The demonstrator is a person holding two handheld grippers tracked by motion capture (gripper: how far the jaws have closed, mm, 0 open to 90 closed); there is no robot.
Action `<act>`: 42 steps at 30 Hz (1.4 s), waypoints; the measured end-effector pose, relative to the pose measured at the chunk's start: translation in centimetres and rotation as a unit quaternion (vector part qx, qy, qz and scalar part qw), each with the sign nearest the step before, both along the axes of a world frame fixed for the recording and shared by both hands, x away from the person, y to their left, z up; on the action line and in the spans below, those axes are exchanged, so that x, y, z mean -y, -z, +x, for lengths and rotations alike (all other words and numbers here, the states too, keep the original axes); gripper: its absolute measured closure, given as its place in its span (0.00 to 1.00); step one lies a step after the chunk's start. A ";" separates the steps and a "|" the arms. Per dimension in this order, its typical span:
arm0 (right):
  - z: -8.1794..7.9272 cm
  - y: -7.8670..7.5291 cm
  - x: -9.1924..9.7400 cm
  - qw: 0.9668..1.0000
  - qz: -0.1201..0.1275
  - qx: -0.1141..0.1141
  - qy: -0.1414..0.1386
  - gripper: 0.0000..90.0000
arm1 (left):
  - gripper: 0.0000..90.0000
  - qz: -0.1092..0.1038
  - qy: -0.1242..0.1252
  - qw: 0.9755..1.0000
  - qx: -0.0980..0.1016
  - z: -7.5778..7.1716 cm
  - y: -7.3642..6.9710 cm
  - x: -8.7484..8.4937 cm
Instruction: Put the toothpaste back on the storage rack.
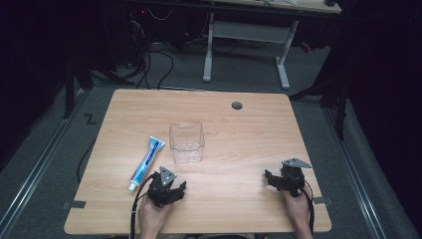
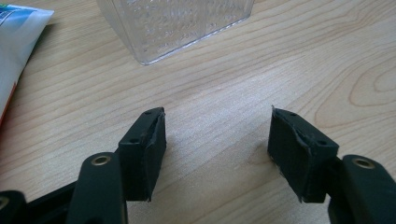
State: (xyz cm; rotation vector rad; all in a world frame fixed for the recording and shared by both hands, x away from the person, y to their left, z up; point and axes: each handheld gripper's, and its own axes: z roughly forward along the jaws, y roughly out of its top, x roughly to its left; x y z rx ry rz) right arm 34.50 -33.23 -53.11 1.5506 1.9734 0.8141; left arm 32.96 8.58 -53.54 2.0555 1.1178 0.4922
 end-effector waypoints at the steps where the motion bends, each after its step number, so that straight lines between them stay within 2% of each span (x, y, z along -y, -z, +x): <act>1: 0.0 0.0 0.0 1.000 0.000 0.000 0.000 0.25 | 0.41 0.000 0.000 1.000 0.000 0.0 0.0 0.0; 12: 0.0 0.0 0.0 1.000 0.000 -0.001 0.000 0.25 | 0.40 -0.001 0.002 1.000 -0.001 0.0 0.0 0.0; 18: -0.1 0.0 -0.1 1.000 0.001 0.000 -0.001 0.25 | 0.36 -0.004 0.010 1.000 -0.005 0.1 0.0 0.0; 22: -0.1 0.0 -0.1 1.000 0.000 0.000 -0.001 0.25 | 0.35 0.000 0.013 1.000 -0.003 0.1 0.0 0.1; 42: -0.1 0.0 -0.1 1.000 0.000 0.000 -0.001 0.25 | 0.32 0.004 0.004 1.000 -0.008 0.2 -0.1 0.3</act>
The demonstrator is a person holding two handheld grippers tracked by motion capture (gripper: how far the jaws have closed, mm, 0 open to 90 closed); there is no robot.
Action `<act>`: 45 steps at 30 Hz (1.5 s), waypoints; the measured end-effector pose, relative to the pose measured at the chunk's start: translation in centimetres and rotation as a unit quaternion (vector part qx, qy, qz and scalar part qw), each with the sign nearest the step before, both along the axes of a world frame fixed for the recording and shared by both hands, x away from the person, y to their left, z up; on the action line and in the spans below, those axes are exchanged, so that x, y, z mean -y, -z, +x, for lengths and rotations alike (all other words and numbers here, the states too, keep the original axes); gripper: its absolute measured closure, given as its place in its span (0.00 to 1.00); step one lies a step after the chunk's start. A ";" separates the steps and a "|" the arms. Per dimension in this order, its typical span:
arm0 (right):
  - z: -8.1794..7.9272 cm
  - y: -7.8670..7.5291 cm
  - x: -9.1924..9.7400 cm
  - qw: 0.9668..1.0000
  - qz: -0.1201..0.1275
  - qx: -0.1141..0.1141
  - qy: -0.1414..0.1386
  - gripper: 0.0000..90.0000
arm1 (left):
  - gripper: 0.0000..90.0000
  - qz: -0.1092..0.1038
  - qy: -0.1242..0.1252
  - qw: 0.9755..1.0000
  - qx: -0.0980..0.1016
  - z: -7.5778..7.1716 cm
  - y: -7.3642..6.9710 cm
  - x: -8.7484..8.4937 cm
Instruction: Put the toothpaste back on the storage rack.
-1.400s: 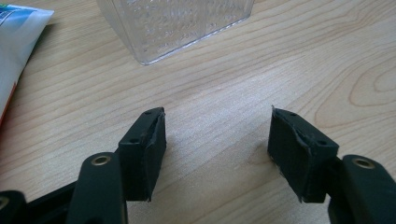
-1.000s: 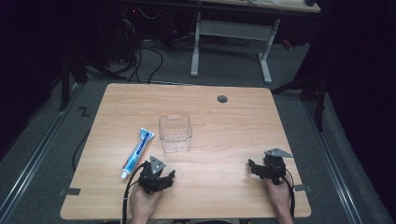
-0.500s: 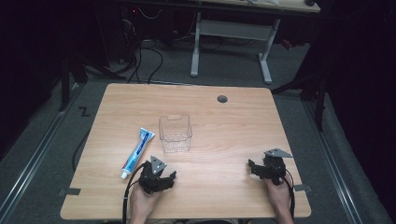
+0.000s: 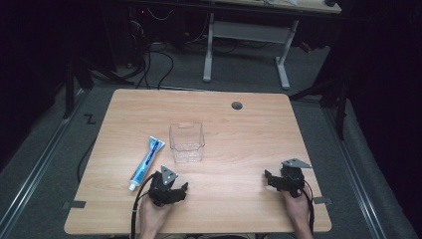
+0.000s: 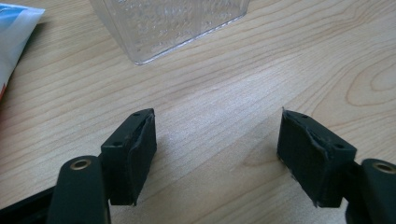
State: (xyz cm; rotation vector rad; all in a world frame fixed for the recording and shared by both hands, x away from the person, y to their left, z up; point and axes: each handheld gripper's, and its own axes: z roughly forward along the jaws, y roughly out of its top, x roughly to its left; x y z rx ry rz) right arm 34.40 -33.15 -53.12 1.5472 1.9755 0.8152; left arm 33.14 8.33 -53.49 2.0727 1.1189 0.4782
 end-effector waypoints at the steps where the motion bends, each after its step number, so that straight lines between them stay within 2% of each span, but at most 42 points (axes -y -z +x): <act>1: 0.0 0.0 0.0 1.000 0.000 0.000 0.000 0.25 | 0.32 0.001 -0.001 1.000 -0.001 0.0 0.0 0.0; 10: 0.0 0.0 0.0 1.000 0.000 0.000 0.000 0.25 | 0.32 -0.005 -0.003 1.000 -0.011 -0.2 -0.2 -0.3; 14: 0.0 0.0 0.0 1.000 0.000 0.000 0.000 0.25 | 0.32 -0.011 -0.010 1.000 -0.002 -0.3 -0.6 -0.7; 26: 0.0 0.0 0.0 1.000 0.000 0.000 0.000 0.25 | 0.29 -0.021 -0.007 1.000 0.018 -0.9 -2.2 -1.2; 45: 0.0 0.0 0.0 1.000 0.000 0.000 0.000 0.25 | 0.28 -0.036 -0.016 0.999 0.037 -2.1 -4.3 -3.2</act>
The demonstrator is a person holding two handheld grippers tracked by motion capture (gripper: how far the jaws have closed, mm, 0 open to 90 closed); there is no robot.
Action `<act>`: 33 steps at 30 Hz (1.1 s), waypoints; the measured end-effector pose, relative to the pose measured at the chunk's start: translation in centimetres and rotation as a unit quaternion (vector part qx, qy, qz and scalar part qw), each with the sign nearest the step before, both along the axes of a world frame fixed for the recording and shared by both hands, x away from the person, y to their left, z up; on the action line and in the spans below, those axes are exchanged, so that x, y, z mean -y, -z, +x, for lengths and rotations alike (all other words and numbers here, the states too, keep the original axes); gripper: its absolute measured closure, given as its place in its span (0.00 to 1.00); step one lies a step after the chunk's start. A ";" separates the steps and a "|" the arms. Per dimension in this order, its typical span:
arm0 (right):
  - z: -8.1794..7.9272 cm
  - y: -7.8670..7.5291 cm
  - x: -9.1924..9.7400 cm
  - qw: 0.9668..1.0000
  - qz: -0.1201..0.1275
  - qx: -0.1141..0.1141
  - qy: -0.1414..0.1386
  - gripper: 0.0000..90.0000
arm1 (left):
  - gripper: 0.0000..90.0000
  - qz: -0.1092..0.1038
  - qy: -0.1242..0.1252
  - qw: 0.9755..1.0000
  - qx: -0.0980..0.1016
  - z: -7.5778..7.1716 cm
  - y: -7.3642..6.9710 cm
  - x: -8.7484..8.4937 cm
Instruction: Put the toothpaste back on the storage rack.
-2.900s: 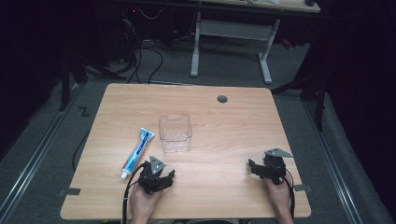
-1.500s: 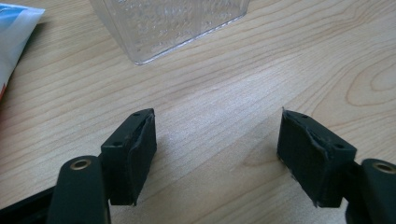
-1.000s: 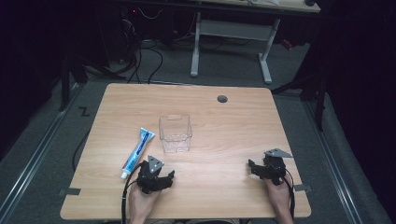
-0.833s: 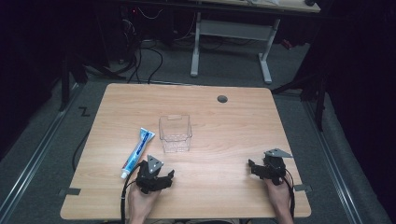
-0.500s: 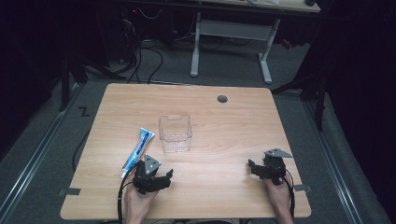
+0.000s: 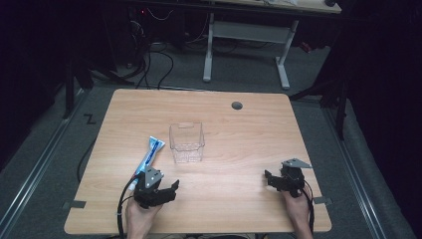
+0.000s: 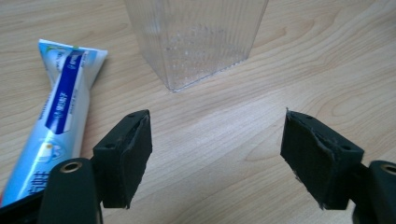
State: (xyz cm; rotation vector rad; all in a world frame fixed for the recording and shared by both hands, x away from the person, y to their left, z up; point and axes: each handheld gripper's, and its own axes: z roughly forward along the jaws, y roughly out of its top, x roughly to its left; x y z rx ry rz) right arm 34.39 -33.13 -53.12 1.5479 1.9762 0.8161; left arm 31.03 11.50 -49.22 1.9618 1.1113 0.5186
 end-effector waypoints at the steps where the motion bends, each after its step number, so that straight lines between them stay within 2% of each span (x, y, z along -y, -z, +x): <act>1: 0.0 0.0 0.0 1.000 0.000 0.000 0.000 0.25 | 0.28 0.001 -0.001 1.000 0.001 0.0 -0.1 -0.2; 10: 0.0 0.0 0.0 1.000 -0.001 0.000 -0.001 0.25 | 0.29 0.006 -0.013 1.000 0.002 -0.3 -1.0 -1.4; 13: 0.0 0.0 0.0 1.000 0.000 0.000 0.000 0.25 | 0.29 -0.007 -0.013 1.000 0.000 -0.4 -1.4 -2.2; 16: 0.0 0.0 0.0 1.000 -0.001 0.000 -0.001 0.25 | 0.30 -0.008 -0.019 1.000 0.003 -0.4 -1.8 -2.8; 27: 0.0 0.0 0.0 1.000 0.000 0.000 0.000 0.25 | 0.30 0.001 -0.030 1.000 -0.006 0.3 -2.6 -4.4; 33: 0.0 0.0 0.0 1.000 0.000 0.000 0.000 0.25 | 0.31 0.019 -0.042 0.999 -0.010 1.0 -3.1 -5.4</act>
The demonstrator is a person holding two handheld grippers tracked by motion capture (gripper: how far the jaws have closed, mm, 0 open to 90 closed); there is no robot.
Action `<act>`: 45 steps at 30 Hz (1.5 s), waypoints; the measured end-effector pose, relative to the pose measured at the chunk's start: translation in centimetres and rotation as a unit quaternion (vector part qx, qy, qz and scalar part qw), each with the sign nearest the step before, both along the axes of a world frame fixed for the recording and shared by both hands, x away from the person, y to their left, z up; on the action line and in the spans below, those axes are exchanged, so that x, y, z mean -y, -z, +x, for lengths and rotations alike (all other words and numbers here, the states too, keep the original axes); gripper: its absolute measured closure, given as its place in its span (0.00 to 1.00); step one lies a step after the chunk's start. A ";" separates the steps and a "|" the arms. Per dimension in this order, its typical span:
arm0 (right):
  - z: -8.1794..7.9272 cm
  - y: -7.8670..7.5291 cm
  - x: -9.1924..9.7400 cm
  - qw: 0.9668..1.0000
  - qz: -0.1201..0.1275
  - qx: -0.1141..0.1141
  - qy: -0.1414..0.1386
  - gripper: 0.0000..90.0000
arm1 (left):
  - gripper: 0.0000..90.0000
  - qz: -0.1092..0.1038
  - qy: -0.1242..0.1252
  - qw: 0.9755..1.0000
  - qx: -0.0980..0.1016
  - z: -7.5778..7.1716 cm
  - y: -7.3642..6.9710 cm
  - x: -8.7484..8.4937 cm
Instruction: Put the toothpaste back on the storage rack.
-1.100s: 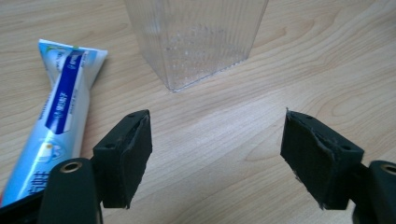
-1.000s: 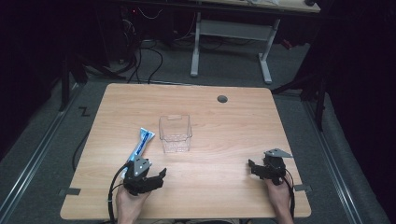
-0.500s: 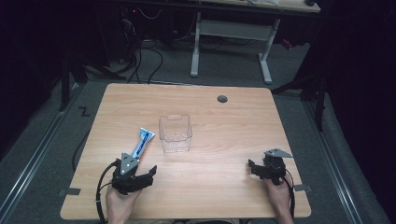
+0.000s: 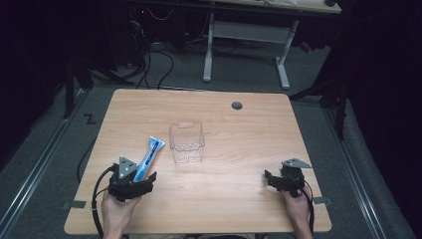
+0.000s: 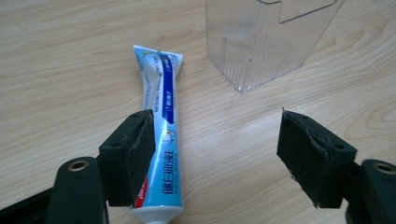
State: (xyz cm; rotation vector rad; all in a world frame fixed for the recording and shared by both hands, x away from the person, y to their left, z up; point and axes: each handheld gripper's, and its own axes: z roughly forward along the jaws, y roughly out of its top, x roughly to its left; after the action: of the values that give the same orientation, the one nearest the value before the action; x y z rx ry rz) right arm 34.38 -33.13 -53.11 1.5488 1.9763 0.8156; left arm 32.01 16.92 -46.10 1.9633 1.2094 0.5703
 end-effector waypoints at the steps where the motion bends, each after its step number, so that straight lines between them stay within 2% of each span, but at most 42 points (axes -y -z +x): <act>1: 0.0 0.0 0.0 1.000 0.000 0.000 0.000 0.25 | 0.32 0.002 -0.003 1.000 -0.002 0.2 -0.1 -0.2; 15: 0.0 0.0 0.0 1.000 0.000 0.000 0.000 0.25 | 0.38 0.036 -0.020 0.999 -0.015 2.8 -1.0 -0.9; 16: 0.0 0.0 0.0 1.000 0.000 0.000 -0.001 0.25 | 0.38 0.042 -0.018 0.999 -0.019 3.2 -1.1 -0.9; 27: 0.0 0.0 0.0 1.000 0.000 0.000 -0.001 0.24 | 0.40 0.059 -0.021 0.997 -0.033 4.8 -1.8 -0.7; 35: 0.0 0.0 0.0 1.000 0.000 -0.001 -0.001 0.24 | 0.40 0.076 -0.025 0.996 -0.049 6.5 -2.3 -0.4; 45: 0.0 0.0 0.0 1.000 0.000 -0.001 -0.001 0.24 | 0.42 0.094 -0.020 0.994 -0.050 7.6 -2.7 0.2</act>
State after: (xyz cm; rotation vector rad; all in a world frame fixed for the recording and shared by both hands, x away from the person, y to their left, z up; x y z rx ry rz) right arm 34.38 -33.12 -53.11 1.5484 1.9785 0.8163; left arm 39.60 16.71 -43.44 2.1510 1.2996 0.6335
